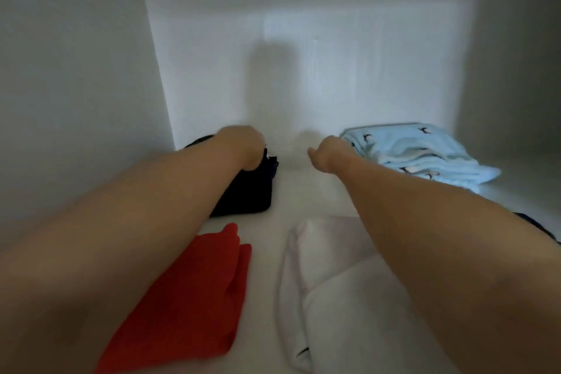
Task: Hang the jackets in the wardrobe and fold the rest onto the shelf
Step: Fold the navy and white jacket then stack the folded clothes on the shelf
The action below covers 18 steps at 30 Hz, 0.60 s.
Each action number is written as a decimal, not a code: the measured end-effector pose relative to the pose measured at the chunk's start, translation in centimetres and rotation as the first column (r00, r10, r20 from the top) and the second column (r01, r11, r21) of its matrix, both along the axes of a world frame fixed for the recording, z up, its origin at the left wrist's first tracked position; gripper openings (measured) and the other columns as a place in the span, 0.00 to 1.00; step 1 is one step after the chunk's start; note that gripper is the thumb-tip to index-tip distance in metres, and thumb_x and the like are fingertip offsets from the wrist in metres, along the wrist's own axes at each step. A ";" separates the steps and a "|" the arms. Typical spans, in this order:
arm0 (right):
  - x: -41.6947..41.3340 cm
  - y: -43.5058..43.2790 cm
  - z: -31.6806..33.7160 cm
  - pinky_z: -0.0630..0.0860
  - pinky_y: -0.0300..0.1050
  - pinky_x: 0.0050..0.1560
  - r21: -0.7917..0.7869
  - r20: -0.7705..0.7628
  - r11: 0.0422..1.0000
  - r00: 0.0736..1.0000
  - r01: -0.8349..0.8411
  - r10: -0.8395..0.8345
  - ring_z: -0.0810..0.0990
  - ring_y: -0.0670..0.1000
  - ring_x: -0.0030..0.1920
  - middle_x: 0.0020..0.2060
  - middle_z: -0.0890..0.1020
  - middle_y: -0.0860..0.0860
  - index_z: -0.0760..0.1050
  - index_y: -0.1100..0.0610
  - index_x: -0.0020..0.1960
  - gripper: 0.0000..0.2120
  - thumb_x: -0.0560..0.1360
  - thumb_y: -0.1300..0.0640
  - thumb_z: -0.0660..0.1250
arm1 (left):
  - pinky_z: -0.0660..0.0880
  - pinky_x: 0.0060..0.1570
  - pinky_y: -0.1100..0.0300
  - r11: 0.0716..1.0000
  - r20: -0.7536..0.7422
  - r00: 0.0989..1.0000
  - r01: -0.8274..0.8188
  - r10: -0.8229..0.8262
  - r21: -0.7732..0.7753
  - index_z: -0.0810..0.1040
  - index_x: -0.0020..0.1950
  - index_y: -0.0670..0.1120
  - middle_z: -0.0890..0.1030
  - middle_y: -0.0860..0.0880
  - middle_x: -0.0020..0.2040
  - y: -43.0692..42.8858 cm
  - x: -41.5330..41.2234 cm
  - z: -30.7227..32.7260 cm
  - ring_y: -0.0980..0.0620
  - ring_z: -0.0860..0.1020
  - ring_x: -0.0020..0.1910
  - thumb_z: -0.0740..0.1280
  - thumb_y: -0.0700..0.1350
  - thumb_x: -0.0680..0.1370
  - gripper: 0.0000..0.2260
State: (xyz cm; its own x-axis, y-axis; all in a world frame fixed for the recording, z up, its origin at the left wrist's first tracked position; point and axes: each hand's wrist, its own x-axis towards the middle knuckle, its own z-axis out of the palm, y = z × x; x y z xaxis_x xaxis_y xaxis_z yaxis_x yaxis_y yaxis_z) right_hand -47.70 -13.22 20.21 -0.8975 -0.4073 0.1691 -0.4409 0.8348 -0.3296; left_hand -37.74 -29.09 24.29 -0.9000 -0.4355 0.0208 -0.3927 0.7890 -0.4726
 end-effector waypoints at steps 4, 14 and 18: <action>-3.7 7.5 0.3 0.64 0.56 0.71 -0.029 -0.099 0.975 0.970 0.218 -0.220 0.66 0.63 0.72 0.71 0.71 0.60 0.69 0.60 0.72 0.27 0.79 0.44 0.60 | 0.77 0.50 0.54 0.916 -0.210 0.911 0.383 -0.354 0.117 0.79 0.57 0.41 0.79 0.39 0.62 9.0 -4.9 -0.3 0.40 0.80 0.58 0.65 0.39 0.77 0.10; -9.4 19.8 0.4 0.67 0.55 0.70 0.116 -0.077 0.965 0.971 0.234 -0.226 0.67 0.62 0.72 0.73 0.70 0.56 0.67 0.47 0.74 0.21 0.82 0.53 0.56 | 0.70 0.70 0.48 0.702 -0.296 0.752 0.657 -0.589 0.274 0.62 0.78 0.49 0.68 0.45 0.75 20.1 -13.4 -3.6 0.43 0.69 0.71 0.73 0.54 0.71 0.39; -9.9 19.8 -1.9 0.67 0.49 0.67 0.245 0.017 0.969 0.999 0.024 -0.029 0.72 0.59 0.69 0.70 0.74 0.58 0.70 0.53 0.73 0.21 0.85 0.49 0.50 | 0.75 0.54 0.54 0.742 -0.198 0.776 0.630 -0.599 0.228 0.72 0.66 0.50 0.78 0.45 0.61 20.0 -13.3 -5.5 0.44 0.78 0.58 0.74 0.53 0.71 0.26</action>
State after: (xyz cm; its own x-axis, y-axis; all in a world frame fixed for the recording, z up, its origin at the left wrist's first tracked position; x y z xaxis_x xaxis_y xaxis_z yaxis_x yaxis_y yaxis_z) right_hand -57.63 6.59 18.31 -0.9109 -0.4097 0.0487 -0.4125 0.9026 -0.1229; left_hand -50.99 -9.10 18.80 -0.9729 0.2093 0.0988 0.1876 0.9632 -0.1924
